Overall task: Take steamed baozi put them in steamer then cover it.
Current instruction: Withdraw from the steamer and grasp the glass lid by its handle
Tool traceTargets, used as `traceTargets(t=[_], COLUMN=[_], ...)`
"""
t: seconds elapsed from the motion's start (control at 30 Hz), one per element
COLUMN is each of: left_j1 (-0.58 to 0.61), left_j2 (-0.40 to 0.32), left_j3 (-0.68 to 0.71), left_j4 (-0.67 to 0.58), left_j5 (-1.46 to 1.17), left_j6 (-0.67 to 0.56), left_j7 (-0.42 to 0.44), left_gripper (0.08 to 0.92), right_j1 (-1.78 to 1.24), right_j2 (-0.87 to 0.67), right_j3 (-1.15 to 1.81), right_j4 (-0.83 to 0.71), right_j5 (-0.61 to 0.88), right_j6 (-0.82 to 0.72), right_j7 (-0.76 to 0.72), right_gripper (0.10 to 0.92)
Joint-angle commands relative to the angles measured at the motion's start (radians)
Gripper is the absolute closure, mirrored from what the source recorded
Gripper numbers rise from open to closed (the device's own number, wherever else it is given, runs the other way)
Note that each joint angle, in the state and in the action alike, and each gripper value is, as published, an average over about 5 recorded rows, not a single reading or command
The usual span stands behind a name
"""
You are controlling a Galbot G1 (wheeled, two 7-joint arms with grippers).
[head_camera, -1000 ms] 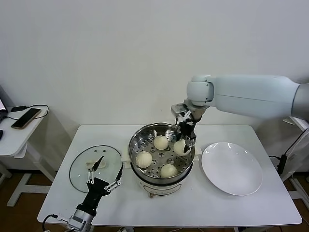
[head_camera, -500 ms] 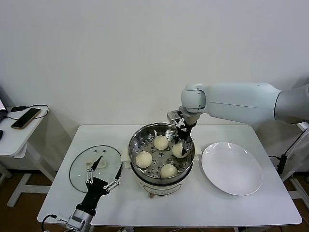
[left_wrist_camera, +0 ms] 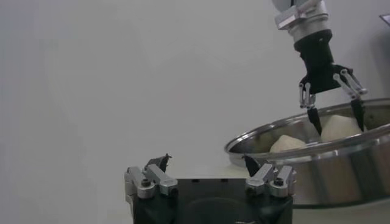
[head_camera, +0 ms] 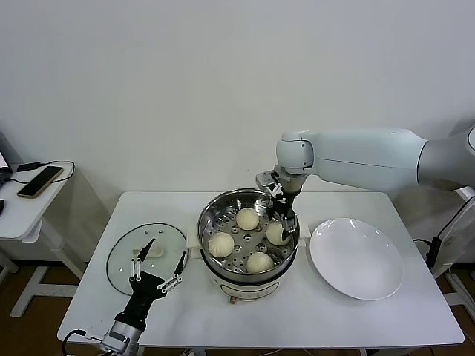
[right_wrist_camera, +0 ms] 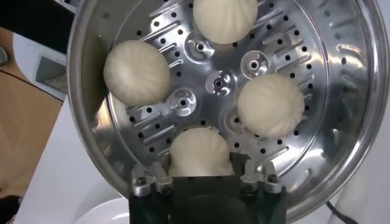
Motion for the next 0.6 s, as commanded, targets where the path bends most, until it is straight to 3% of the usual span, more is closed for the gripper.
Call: traceTargets(t=[0.03, 0.3, 0.6], left_j1=[-0.001, -0.004, -0.019], left_j2=[0.001, 0.003, -0.002], left_j3=[0.001, 0.003, 0.009], left_j4=[0.002, -0.001, 0.008], left_j5=[0.002, 0.004, 0.077], left_j6=[0.002, 0.006, -0.005], left_j7=[-0.004, -0.006, -0.030], left_gripper=[0.177, 0.177, 0.177], right_j1=[-0.010, -0.045, -0.177], right_j2=[-0.019, -0.146, -0.376], right_j3=[0.048, 0.278, 0.517], right_j4=[0.005, 0.062, 0.212], right_j5=[0.011, 0.153, 0.143], right_j6=[0.006, 0.094, 0.190], right_j7=[0.015, 0.210, 0.868], right_gripper=[0.212, 0.203, 0.203])
